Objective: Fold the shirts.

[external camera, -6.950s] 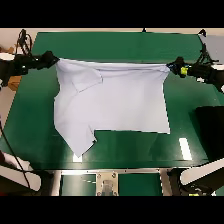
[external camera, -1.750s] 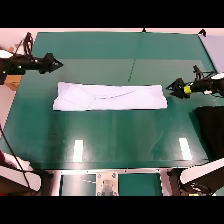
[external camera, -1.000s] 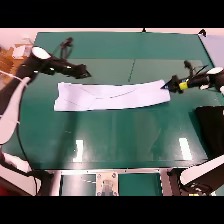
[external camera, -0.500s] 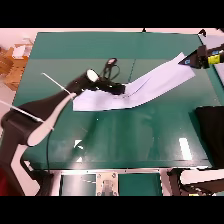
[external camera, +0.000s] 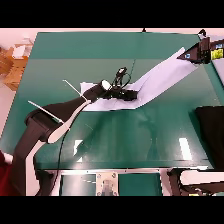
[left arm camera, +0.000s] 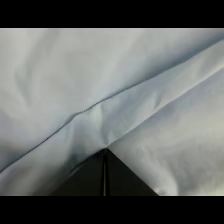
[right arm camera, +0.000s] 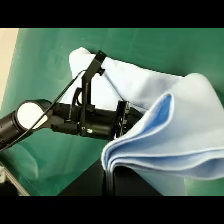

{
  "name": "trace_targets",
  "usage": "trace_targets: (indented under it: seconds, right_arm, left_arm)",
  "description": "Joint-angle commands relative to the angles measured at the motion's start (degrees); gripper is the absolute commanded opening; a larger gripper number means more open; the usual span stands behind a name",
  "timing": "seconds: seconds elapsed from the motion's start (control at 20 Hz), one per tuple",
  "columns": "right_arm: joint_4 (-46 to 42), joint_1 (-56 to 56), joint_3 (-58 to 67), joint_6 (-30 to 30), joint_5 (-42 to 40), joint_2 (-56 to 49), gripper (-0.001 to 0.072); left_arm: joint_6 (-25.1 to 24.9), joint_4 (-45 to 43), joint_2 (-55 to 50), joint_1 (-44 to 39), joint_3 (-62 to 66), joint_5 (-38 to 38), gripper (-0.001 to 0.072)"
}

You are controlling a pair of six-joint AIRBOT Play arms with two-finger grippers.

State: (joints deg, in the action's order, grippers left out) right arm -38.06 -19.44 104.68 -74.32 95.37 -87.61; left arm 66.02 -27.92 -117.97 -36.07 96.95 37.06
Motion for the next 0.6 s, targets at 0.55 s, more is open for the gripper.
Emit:
trace_targets:
  seconds: [0.55]
  right_arm:
    - [0.1, 20.2, -1.7, -6.7, -13.0, 0.0, 0.0015]
  left_arm:
    - [5.5, 1.3, 3.9, 31.0, 23.5, 55.7, 0.0022]
